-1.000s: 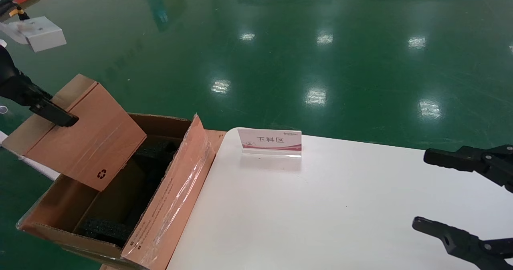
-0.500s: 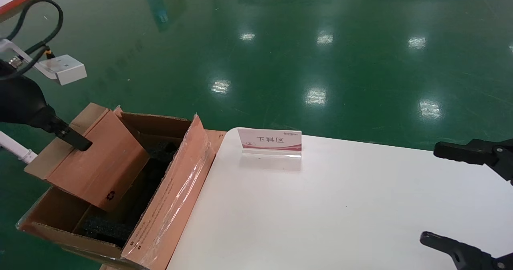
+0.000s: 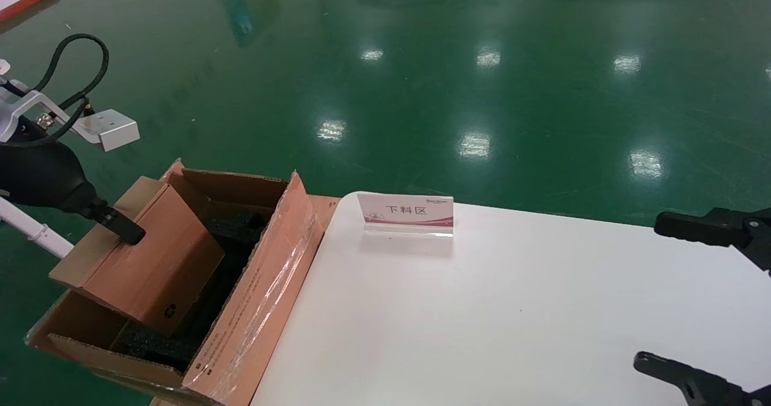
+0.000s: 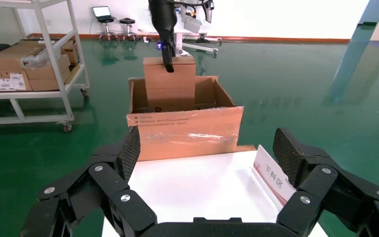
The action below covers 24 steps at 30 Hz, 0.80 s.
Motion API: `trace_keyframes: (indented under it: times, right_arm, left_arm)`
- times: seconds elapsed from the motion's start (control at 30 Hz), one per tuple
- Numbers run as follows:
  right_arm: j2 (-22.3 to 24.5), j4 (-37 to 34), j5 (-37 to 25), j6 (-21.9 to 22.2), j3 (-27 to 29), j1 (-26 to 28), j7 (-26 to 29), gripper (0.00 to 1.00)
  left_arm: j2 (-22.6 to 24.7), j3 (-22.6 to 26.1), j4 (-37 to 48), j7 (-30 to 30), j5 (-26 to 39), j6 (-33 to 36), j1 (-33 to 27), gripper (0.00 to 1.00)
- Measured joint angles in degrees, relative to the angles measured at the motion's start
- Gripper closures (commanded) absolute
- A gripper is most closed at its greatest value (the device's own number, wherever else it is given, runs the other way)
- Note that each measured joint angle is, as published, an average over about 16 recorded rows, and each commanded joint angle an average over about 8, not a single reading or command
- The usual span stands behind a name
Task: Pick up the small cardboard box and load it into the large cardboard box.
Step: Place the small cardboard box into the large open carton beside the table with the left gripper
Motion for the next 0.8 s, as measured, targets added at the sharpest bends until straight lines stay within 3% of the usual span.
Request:
trace_keyframes:
  times: [0.8]
  right_arm:
    - [0.03,0.0,0.06,0.04,-0.08,0.02,-0.04,0.0]
  left_arm:
    - [1.7,1.31,5.35,0.56,2.67,-5.69,5.35,1.0]
